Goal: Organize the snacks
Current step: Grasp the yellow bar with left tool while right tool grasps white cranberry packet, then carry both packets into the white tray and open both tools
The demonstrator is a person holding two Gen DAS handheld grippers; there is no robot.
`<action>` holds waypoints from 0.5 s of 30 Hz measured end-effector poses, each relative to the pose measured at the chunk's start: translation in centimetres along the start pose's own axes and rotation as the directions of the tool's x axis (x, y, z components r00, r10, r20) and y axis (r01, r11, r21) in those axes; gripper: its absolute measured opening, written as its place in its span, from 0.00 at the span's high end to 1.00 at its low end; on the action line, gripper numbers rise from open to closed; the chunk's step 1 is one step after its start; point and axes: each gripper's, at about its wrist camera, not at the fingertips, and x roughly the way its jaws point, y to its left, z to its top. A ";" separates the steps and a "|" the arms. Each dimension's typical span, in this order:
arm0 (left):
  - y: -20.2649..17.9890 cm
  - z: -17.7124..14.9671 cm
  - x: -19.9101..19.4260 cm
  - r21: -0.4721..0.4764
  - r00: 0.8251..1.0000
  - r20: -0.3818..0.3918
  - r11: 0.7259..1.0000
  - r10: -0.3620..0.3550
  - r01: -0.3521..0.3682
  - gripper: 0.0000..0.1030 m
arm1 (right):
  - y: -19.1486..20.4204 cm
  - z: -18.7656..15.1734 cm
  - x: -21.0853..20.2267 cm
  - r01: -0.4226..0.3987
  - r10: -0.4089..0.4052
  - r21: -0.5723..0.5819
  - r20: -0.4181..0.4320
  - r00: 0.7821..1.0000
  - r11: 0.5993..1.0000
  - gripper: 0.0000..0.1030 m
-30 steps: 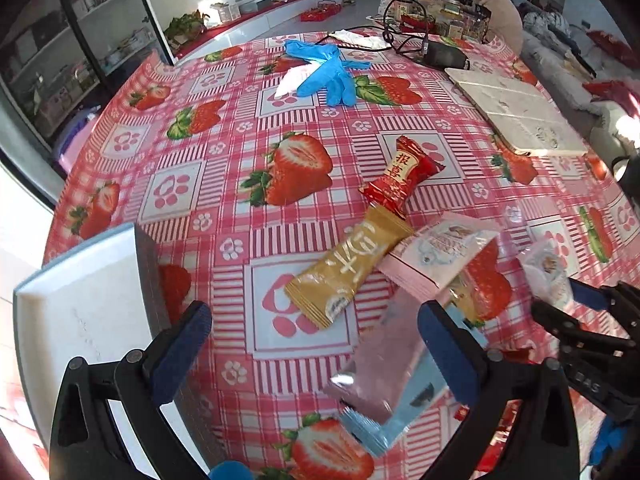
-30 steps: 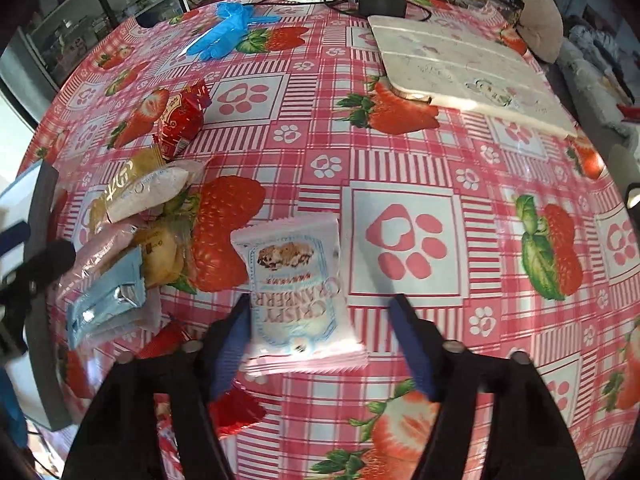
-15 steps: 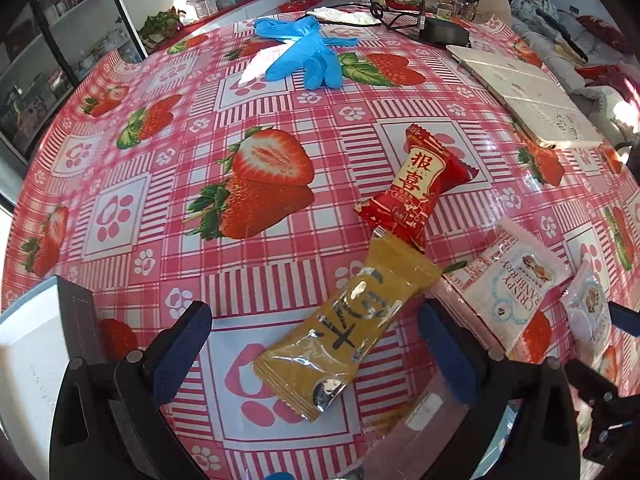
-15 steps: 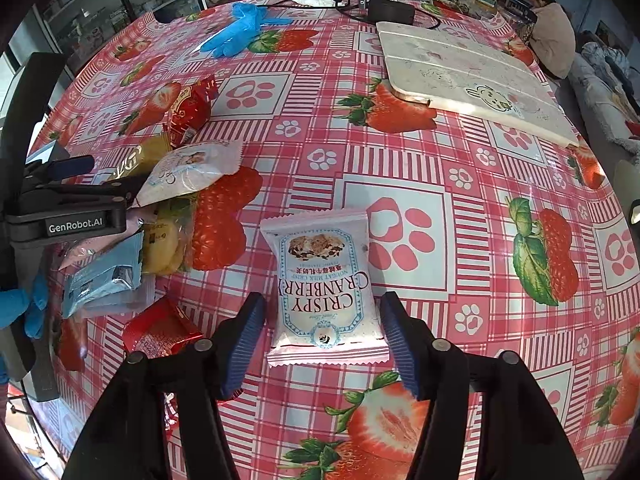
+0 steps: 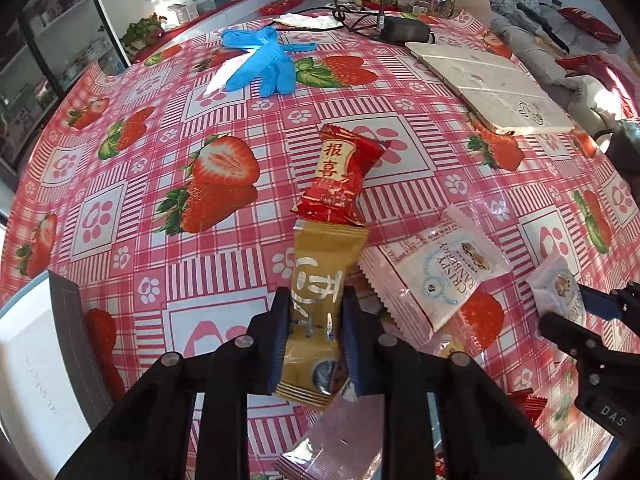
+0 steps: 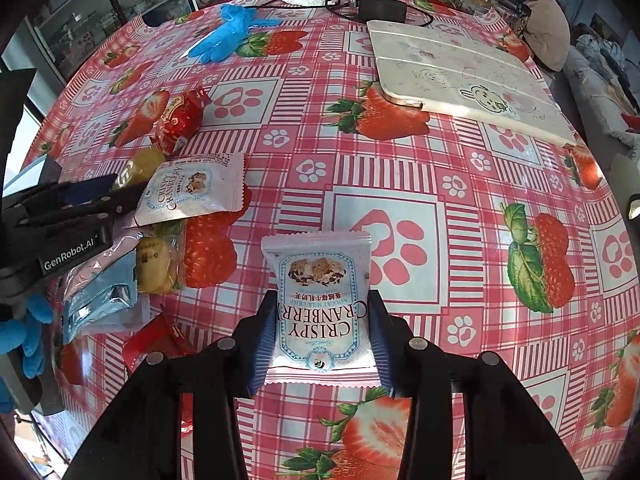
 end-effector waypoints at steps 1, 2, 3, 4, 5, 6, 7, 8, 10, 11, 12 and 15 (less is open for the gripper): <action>0.1 -0.3 -0.4 -0.021 1.000 0.008 1.000 -0.021 0.021 0.75 | -0.4 -0.3 -0.3 -0.032 0.032 0.022 0.004 0.999 0.999 0.57; 0.4 -0.6 -0.9 -0.047 0.999 0.022 0.998 -0.046 0.047 0.75 | -0.8 -0.6 -0.7 -0.070 0.070 0.042 0.009 0.998 0.997 0.57; 0.7 -0.9 -1.6 -0.072 0.997 0.038 0.995 -0.068 0.070 0.76 | -1.2 -1.0 -1.1 -0.099 0.098 0.055 0.013 0.995 0.994 0.57; 0.9 -1.2 -2.4 -0.092 0.995 0.057 0.992 -0.083 0.088 0.76 | -1.3 -1.2 -1.6 -0.112 0.111 0.060 0.019 0.994 0.992 0.57; 1.2 -1.4 -3.3 -0.109 0.993 0.076 0.989 -0.091 0.099 0.76 | -1.4 -1.4 -2.2 -0.120 0.119 0.060 0.027 0.993 0.991 0.57; 1.4 -1.6 -4.2 -0.120 0.991 0.091 0.987 -0.096 0.106 0.76 | -1.4 -1.5 -2.7 -0.126 0.124 0.059 0.035 0.992 0.990 0.57; 1.6 -1.8 -5.1 -0.130 0.989 0.105 0.985 -0.099 0.113 0.76 | -1.4 -1.6 -3.4 -0.135 0.133 0.058 0.043 0.990 0.989 0.57; 1.9 -2.0 -6.1 -0.139 0.987 0.121 0.983 -0.107 0.124 0.76 | -1.4 -1.6 -4.1 -0.145 0.142 0.059 0.049 0.989 0.988 0.57; 2.3 -2.4 -8.3 -0.150 0.980 0.153 0.977 -0.127 0.151 0.76 | -1.0 -1.5 -5.6 -0.167 0.163 0.059 0.067 0.984 0.984 0.57; 2.5 -2.5 -9.5 -0.150 0.976 0.168 0.975 -0.136 0.162 0.76 | -0.8 -1.4 -6.5 -0.178 0.174 0.056 0.079 0.982 0.982 0.57; 2.6 -2.6 -10.8 -0.147 0.972 0.186 0.974 -0.145 0.173 0.76 | -0.4 -1.4 -7.5 -0.188 0.183 0.048 0.091 0.979 0.981 0.57; 2.8 -3.0 -14.6 -0.127 0.962 0.226 0.974 -0.155 0.187 0.76 | 0.9 -0.9 -11.1 -0.205 0.201 0.015 0.145 0.969 0.979 0.57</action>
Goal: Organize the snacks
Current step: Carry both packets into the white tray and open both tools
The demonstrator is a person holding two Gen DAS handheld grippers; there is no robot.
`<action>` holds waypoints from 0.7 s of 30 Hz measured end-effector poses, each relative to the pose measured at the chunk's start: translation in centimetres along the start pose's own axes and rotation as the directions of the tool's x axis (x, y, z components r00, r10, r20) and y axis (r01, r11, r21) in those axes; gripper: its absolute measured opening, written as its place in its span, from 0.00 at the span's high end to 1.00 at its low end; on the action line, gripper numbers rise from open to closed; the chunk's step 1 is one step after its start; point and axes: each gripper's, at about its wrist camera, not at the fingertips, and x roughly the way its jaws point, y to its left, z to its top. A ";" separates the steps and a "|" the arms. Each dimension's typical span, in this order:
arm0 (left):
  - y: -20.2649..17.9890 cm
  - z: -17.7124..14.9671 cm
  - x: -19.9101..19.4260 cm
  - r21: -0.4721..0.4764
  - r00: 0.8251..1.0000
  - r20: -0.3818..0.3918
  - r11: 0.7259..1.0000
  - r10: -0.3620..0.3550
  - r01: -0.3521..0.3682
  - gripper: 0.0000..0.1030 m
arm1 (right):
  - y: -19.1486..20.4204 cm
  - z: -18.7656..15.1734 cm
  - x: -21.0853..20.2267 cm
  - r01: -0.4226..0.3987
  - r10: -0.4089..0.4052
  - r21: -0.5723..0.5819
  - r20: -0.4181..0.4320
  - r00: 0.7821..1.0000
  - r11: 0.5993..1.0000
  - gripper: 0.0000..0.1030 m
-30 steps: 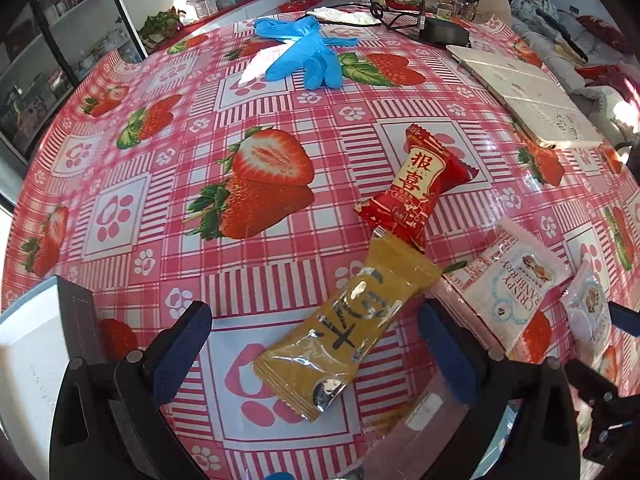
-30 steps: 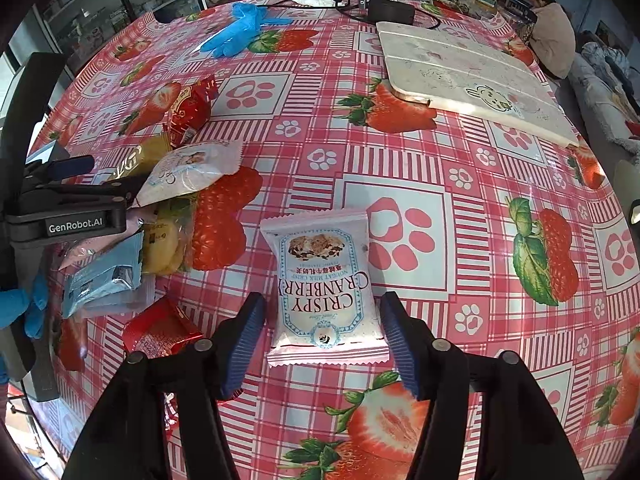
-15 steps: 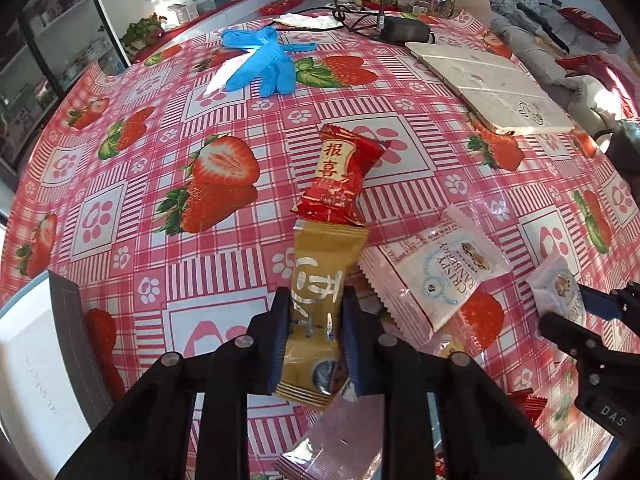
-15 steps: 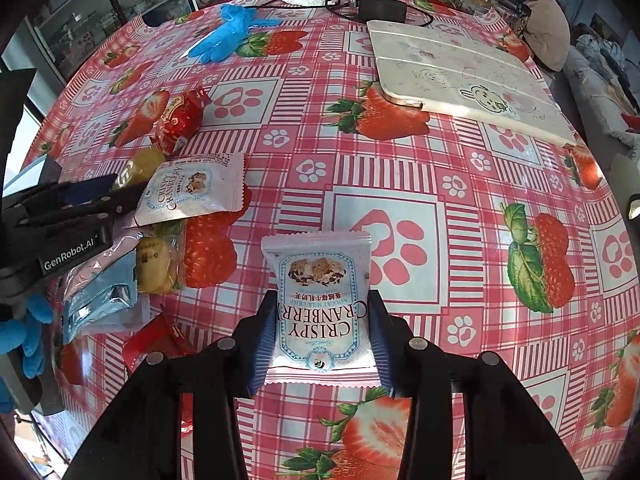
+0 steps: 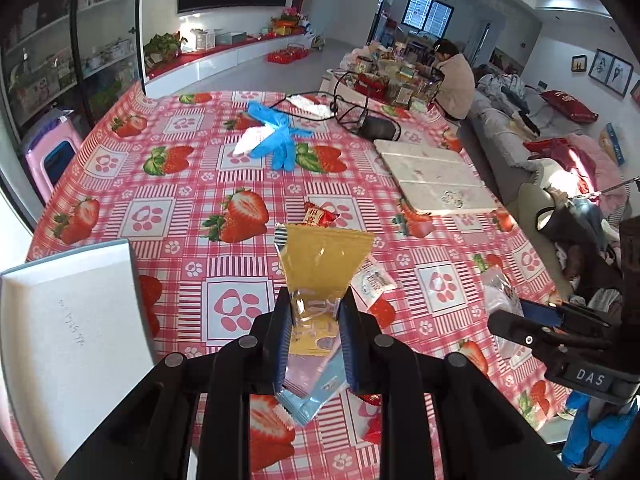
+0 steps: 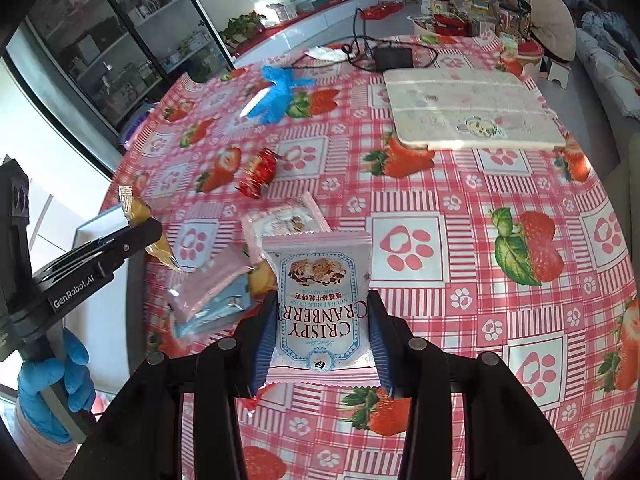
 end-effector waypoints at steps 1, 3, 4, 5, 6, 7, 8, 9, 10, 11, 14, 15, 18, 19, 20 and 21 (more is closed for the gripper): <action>-0.2 0.1 -1.2 0.008 1.000 0.009 1.000 -0.003 0.003 0.76 | 0.8 0.3 -1.1 -0.009 0.009 -0.009 0.020 1.000 1.000 0.57; -0.5 0.1 -3.7 0.023 1.000 0.022 1.000 -0.016 0.015 0.76 | 2.3 0.8 -3.4 -0.037 0.039 -0.021 0.058 0.998 0.999 0.57; -0.5 0.1 -4.9 0.031 0.999 0.032 0.999 -0.022 0.021 0.76 | 3.2 0.9 -4.7 -0.056 0.058 -0.027 0.075 0.996 0.998 0.57; -0.6 0.0 -6.2 0.041 0.999 0.045 0.999 -0.026 0.024 0.76 | 3.9 1.0 -5.7 -0.072 0.075 -0.035 0.089 0.993 0.997 0.57; -0.7 -0.1 -7.5 0.053 0.998 0.059 0.998 -0.029 0.026 0.76 | 4.9 1.1 -6.9 -0.087 0.092 -0.048 0.106 0.990 0.995 0.57; -0.7 -0.2 -8.7 0.064 0.997 0.070 0.998 -0.031 0.027 0.76 | 5.8 1.1 -7.8 -0.097 0.104 -0.062 0.122 0.987 0.993 0.57; -0.7 -0.3 -9.8 0.076 0.996 0.078 0.997 -0.033 0.027 0.76 | 6.8 1.0 -8.7 -0.105 0.115 -0.078 0.136 0.984 0.991 0.57; -0.6 -0.5 -10.9 0.086 0.996 0.083 0.996 -0.038 0.031 0.76 | 7.8 1.0 -9.5 -0.116 0.129 -0.092 0.147 0.981 0.989 0.57; -0.4 -0.7 -11.8 0.096 0.996 0.085 0.995 -0.041 0.033 0.76 | 8.6 1.0 -10.2 -0.129 0.144 -0.104 0.153 0.978 0.986 0.57; -0.2 -1.0 -12.7 0.104 0.995 0.086 0.994 -0.041 0.032 0.76 | 9.5 1.0 -10.7 -0.144 0.161 -0.114 0.155 0.975 0.983 0.57; 1.2 -1.9 -14.9 0.109 0.995 0.090 0.994 -0.032 0.022 0.76 | 12.0 1.0 -11.4 -0.194 0.214 -0.141 0.143 0.966 0.971 0.57; 1.9 -2.2 -15.4 0.105 0.996 0.089 0.994 -0.020 0.011 0.76 | 12.9 0.9 -11.2 -0.205 0.225 -0.151 0.134 0.965 0.967 0.57; 4.9 -3.8 -16.0 0.067 0.996 0.083 0.997 0.025 -0.031 0.76 | 15.8 0.5 -9.7 -0.213 0.236 -0.193 0.105 0.966 0.958 0.57; 6.1 -4.4 -15.8 0.047 0.996 0.077 0.997 0.051 -0.055 0.76 | 16.7 0.3 -8.8 -0.220 0.241 -0.201 0.087 0.967 0.955 0.57; 7.3 -5.1 -15.6 0.026 0.995 0.067 0.997 0.077 -0.079 0.76 | 17.6 0.0 -7.6 -0.233 0.250 -0.205 0.061 0.966 0.950 0.57; 8.6 -5.9 -15.2 -0.001 0.994 0.053 0.995 0.099 -0.099 0.76 | 18.5 -0.3 -6.3 -0.249 0.261 -0.208 0.032 0.965 0.946 0.57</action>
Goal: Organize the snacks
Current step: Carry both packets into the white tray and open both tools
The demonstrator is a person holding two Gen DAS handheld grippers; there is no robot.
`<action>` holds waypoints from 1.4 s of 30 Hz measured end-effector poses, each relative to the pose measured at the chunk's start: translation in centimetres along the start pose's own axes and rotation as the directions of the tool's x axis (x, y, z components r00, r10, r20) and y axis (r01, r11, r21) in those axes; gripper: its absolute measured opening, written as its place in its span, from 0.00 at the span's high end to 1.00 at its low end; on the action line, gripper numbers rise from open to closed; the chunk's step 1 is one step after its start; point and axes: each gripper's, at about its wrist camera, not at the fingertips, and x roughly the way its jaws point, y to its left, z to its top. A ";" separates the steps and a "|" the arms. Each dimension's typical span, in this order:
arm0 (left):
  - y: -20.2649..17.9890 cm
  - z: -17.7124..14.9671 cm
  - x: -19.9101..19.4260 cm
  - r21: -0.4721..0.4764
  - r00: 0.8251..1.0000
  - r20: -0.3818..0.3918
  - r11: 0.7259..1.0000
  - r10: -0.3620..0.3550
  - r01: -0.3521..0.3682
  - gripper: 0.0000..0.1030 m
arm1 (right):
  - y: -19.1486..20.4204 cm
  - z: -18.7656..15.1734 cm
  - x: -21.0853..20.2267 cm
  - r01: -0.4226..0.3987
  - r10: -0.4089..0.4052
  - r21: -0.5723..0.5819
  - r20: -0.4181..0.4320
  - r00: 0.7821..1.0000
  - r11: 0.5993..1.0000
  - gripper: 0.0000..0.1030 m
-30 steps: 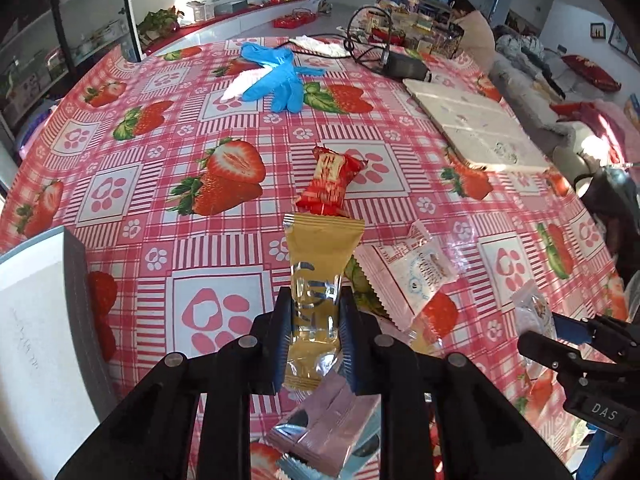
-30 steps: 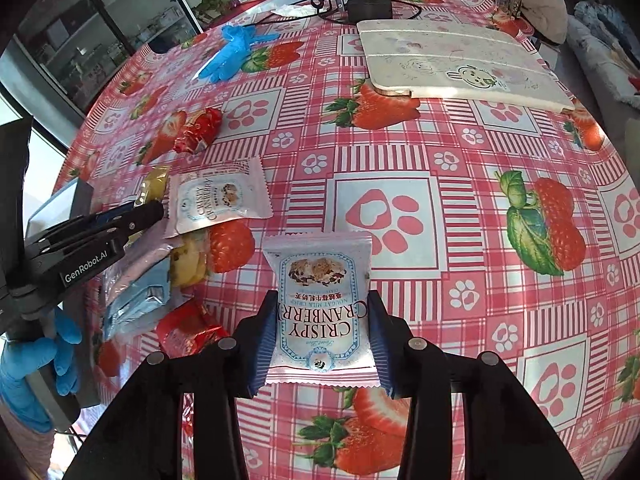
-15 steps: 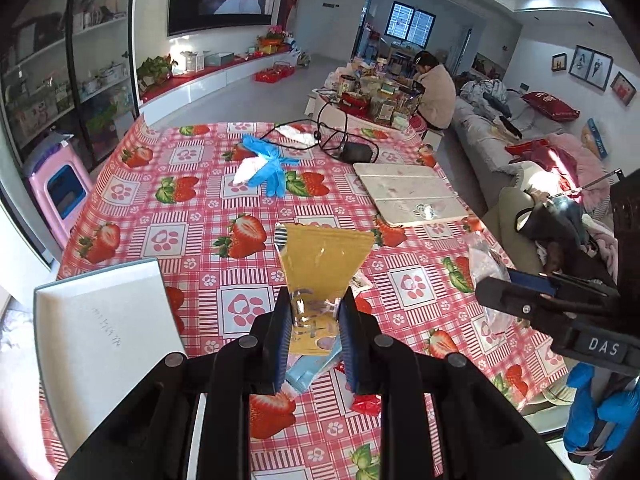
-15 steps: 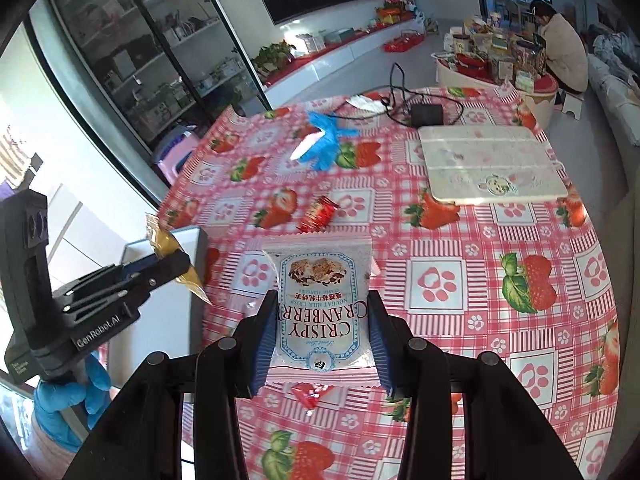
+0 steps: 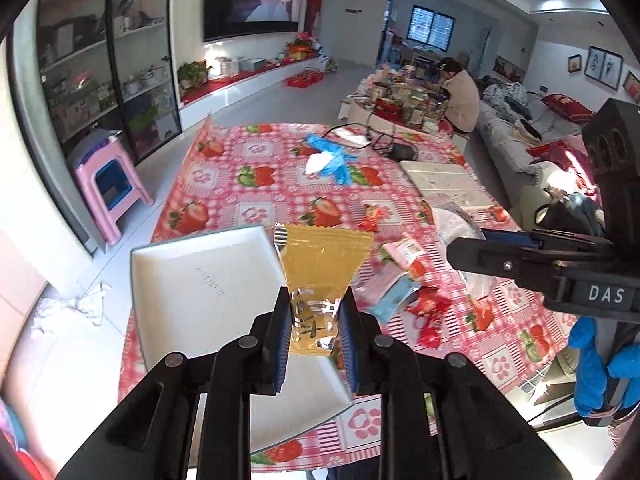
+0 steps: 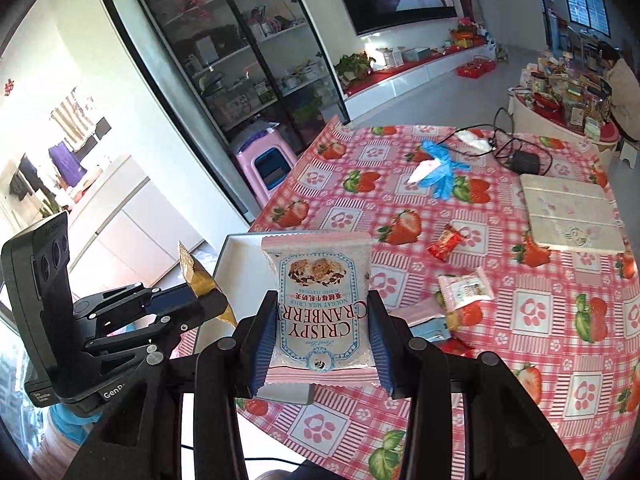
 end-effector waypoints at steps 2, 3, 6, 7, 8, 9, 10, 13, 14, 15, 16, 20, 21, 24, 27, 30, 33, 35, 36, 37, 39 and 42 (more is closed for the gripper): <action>2.5 -1.7 1.3 -0.059 0.999 -0.036 0.998 0.034 -0.036 0.76 | 1.0 -0.7 3.2 -0.020 0.020 -0.003 -0.053 0.998 1.000 0.57; 3.6 -2.6 2.1 -0.088 0.998 -0.053 0.995 0.044 -0.049 0.76 | 1.7 -1.0 4.9 -0.032 0.031 -0.005 -0.080 0.996 0.999 0.57; 6.1 -5.2 4.8 -0.160 0.991 -0.121 0.985 0.051 -0.070 0.76 | 3.3 -1.8 10.0 -0.072 0.072 0.004 -0.160 0.985 0.997 0.57; 6.6 -6.0 5.8 -0.172 0.988 -0.142 0.982 0.055 -0.079 0.76 | 3.6 -2.0 11.8 -0.083 0.085 0.017 -0.188 0.978 0.996 0.57; 6.9 -6.7 6.6 -0.178 0.985 -0.162 0.980 0.061 -0.091 0.76 | 3.9 -2.1 13.4 -0.092 0.096 0.032 -0.214 0.972 0.995 0.57; 7.2 -7.3 7.5 -0.181 0.982 -0.180 0.979 0.063 -0.096 0.76 | 4.0 -2.2 15.1 -0.096 0.105 0.048 -0.238 0.966 0.994 0.57; 7.4 -7.9 8.2 -0.186 0.978 -0.196 0.977 0.065 -0.103 0.76 | 4.0 -2.2 16.7 -0.097 0.111 0.063 -0.261 0.959 0.993 0.57; 7.8 -9.1 9.8 -0.189 0.969 -0.224 0.970 0.108 -0.152 0.40 | 3.9 -2.1 20.5 -0.090 0.115 0.095 -0.312 0.943 0.991 0.57; 7.9 -9.3 10.1 -0.183 0.966 -0.221 0.967 0.135 -0.177 0.18 | 3.7 -2.0 21.5 -0.084 0.116 0.109 -0.328 0.937 0.991 0.56; 8.0 -9.5 10.2 -0.175 0.966 -0.208 0.965 0.156 -0.194 0.16 | 3.3 -1.9 22.5 -0.075 0.115 0.128 -0.342 0.933 0.989 0.49; 8.0 -9.6 10.4 -0.165 0.965 -0.204 0.966 0.167 -0.202 0.16 | 2.8 -1.9 23.2 -0.061 0.110 0.148 -0.351 0.930 0.987 0.42; 8.5 -9.7 11.9 -0.151 0.960 -0.251 0.975 0.124 -0.165 0.15 | 0.3 -2.0 23.8 0.013 0.075 0.229 -0.373 0.925 0.973 0.21; 8.7 -9.8 12.4 -0.140 0.955 -0.267 0.976 0.125 -0.167 0.15 | -0.3 -2.2 23.6 0.009 0.091 0.258 -0.376 0.922 0.966 0.21; 8.8 -9.9 13.3 -0.046 0.947 -0.277 0.982 0.162 -0.181 0.15 | -1.5 -3.1 22.0 0.046 0.069 0.288 -0.377 0.924 0.956 0.21; 8.6 -9.6 14.0 0.060 0.945 -0.284 0.987 0.160 -0.149 0.15 | -1.9 -4.3 20.8 0.050 0.070 0.304 -0.373 0.925 0.951 0.21; 8.9 -9.0 14.8 0.098 0.941 -0.282 0.982 0.185 -0.163 0.13 | -1.4 -4.9 19.9 0.013 0.099 0.305 -0.348 0.932 0.952 0.21; 10.4 -8.4 15.2 0.108 0.936 -0.272 0.974 0.222 -0.200 0.13 | -0.6 -4.5 16.4 -0.060 0.128 0.279 -0.234 0.964 0.958 0.21; 11.3 -8.3 15.1 0.110 0.926 -0.281 0.967 0.254 -0.231 0.13 | -1.2 -3.9 12.9 -0.022 0.055 0.217 -0.144 0.988 0.976 0.05; 11.6 -8.3 14.6 0.101 0.926 -0.283 0.968 0.250 -0.230 0.13 | -2.2 -3.8 11.1 0.012 0.008 0.201 -0.100 0.995 0.980 0.00; 11.7 -8.4 13.9 0.087 0.929 -0.281 0.971 0.239 -0.224 0.13 | -3.5 -3.9 9.7 0.057 -0.043 0.199 -0.074 0.996 0.978 0.00; 10.9 -8.2 12.4 0.076 0.937 -0.255 0.971 0.240 -0.228 0.13 | -7.2 -4.3 8.0 0.149 -0.134 0.245 -0.077 0.988 0.958 0.00; 7.5 -7.2 10.1 0.099 0.960 -0.185 0.976 0.211 -0.196 0.12 | -13.6 -6.2 7.3 0.275 -0.234 0.356 -0.154 0.960 0.893 0.00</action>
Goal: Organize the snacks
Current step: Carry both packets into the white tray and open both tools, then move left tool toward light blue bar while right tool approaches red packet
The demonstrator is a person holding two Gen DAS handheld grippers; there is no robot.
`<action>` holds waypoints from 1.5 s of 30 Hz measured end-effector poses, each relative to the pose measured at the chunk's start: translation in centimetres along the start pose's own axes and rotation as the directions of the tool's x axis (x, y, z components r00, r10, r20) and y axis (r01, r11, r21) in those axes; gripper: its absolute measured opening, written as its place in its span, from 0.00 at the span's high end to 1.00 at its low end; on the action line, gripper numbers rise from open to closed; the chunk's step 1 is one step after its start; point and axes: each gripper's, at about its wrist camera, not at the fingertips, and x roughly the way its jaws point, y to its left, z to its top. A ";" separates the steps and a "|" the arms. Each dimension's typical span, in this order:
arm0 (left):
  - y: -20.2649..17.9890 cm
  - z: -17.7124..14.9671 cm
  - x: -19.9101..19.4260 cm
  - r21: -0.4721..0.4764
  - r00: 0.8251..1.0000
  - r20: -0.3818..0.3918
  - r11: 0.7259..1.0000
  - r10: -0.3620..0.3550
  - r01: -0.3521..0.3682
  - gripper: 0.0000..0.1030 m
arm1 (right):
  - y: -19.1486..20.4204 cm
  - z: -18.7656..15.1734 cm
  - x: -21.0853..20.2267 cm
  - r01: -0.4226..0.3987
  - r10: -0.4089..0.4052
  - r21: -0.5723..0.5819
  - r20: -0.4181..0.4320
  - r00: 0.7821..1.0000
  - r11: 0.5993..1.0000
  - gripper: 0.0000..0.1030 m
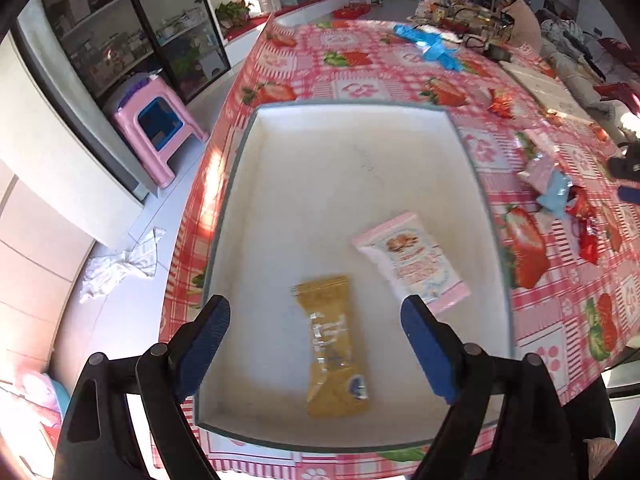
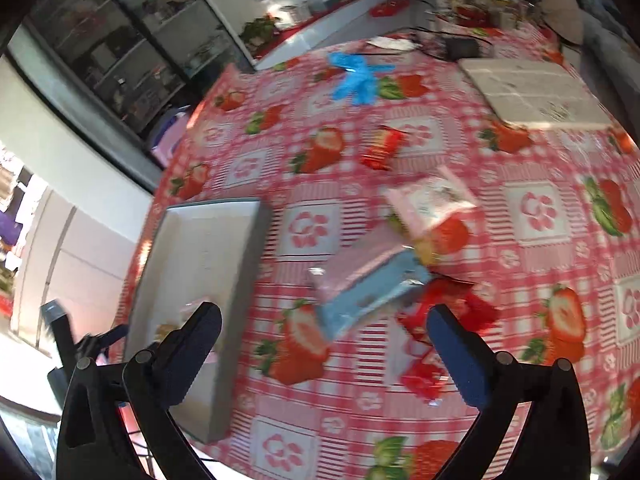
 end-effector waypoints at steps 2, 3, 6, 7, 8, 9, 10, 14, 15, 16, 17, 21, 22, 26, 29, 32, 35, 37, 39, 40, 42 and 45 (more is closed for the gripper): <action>-2.9 0.9 -1.8 0.041 0.998 0.053 0.999 -0.030 0.028 0.11 | -3.9 0.2 0.8 0.036 -0.033 0.071 -0.040 0.999 0.997 0.00; -4.6 1.5 -2.4 0.067 0.996 0.072 0.997 -0.047 0.043 0.11 | -5.2 0.4 1.2 0.044 -0.039 0.097 -0.055 0.998 0.994 0.00; -10.0 3.6 -2.6 0.170 0.992 0.085 0.983 -0.090 0.075 0.10 | -7.2 1.5 2.5 0.045 -0.035 0.136 -0.074 0.997 0.990 0.00; -11.9 4.2 -2.3 0.206 0.992 0.085 0.976 -0.091 0.072 0.09 | -7.3 2.2 2.9 0.035 -0.024 0.143 -0.076 0.997 0.989 0.00; -13.7 4.7 -1.7 0.236 0.993 0.084 0.970 -0.084 0.062 0.09 | -7.2 2.8 3.3 0.027 -0.015 0.143 -0.080 0.997 0.989 0.00; -15.2 5.3 -1.2 0.256 0.994 0.077 0.965 -0.079 0.057 0.09 | -6.8 3.6 3.9 0.021 -0.009 0.143 -0.087 0.996 0.989 0.00; -16.5 5.9 -0.5 0.267 0.994 0.064 0.962 -0.085 0.065 0.09 | -6.5 4.5 4.6 0.013 0.000 0.150 -0.092 0.996 0.989 0.00; -19.4 7.4 2.0 0.288 0.998 0.047 0.957 -0.043 0.027 0.09 | -5.3 7.3 7.5 -0.002 0.023 0.153 -0.134 0.991 0.988 0.00; -19.8 7.5 2.4 0.291 0.999 0.036 0.957 -0.018 0.007 0.09 | -5.0 7.8 7.9 0.011 0.009 0.135 -0.145 0.989 0.991 0.00; -20.0 7.4 2.4 0.297 0.999 0.028 0.955 -0.023 0.014 0.09 | -5.1 8.0 7.8 0.021 -0.003 0.123 -0.145 0.989 0.992 0.00; -20.1 7.1 2.2 0.308 0.999 0.026 0.951 -0.043 0.033 0.09 | -5.4 7.9 7.4 0.015 0.001 0.115 -0.139 0.990 0.993 0.00; -21.1 6.4 3.2 0.368 0.999 0.044 0.929 0.003 -0.019 0.09 | -7.3 4.7 4.5 -0.023 0.035 0.077 -0.160 0.986 0.997 0.00; -21.3 6.7 3.9 0.365 0.999 0.040 0.930 0.019 -0.032 0.09 | -7.4 3.5 4.0 -0.009 0.018 0.051 -0.166 0.986 0.999 0.00; -21.3 7.9 6.4 0.292 1.000 0.001 0.956 -0.017 0.016 0.09 | -7.2 -0.3 3.2 0.018 -0.020 -0.014 -0.152 0.988 1.000 0.00; -22.5 7.7 7.8 0.309 0.999 -0.041 0.950 -0.035 0.046 0.09 | -6.0 -2.0 3.2 0.070 -0.083 -0.110 -0.120 0.989 0.991 0.00; -23.7 7.8 8.3 0.312 1.000 0.014 0.950 0.021 -0.024 0.07 | -5.3 -2.5 3.9 0.091 -0.109 -0.154 -0.112 0.988 0.984 0.00; -23.6 9.7 9.7 0.158 0.994 -0.074 0.983 -0.083 0.093 0.07 | -6.6 -1.8 4.5 0.133 -0.150 -0.168 -0.092 0.984 0.977 0.00; -24.1 10.8 10.6 0.056 0.984 -0.103 0.987 -0.147 0.154 0.07 | -8.0 -1.2 4.3 0.152 -0.168 -0.188 -0.068 0.983 0.970 0.00; -25.6 11.4 10.6 0.070 0.985 -0.099 0.986 -0.141 0.148 0.07 | -10.1 -0.4 4.2 0.239 -0.254 -0.180 -0.068 0.965 0.954 0.00; -26.3 11.6 10.3 0.100 0.986 -0.100 0.984 -0.136 0.146 0.07 | -11.4 -0.1 4.2 0.299 -0.314 -0.178 -0.063 0.947 0.938 0.00; -26.9 11.3 9.2 0.161 0.992 -0.072 0.980 -0.103 0.114 0.07 | -14.5 0.5 3.1 0.324 -0.331 -0.098 -0.063 0.942 0.941 0.00; -25.9 10.0 7.3 0.216 0.998 0.012 0.974 -0.069 0.065 0.07 | -17.1 0.4 0.7 0.247 -0.245 0.021 -0.067 0.967 0.969 0.00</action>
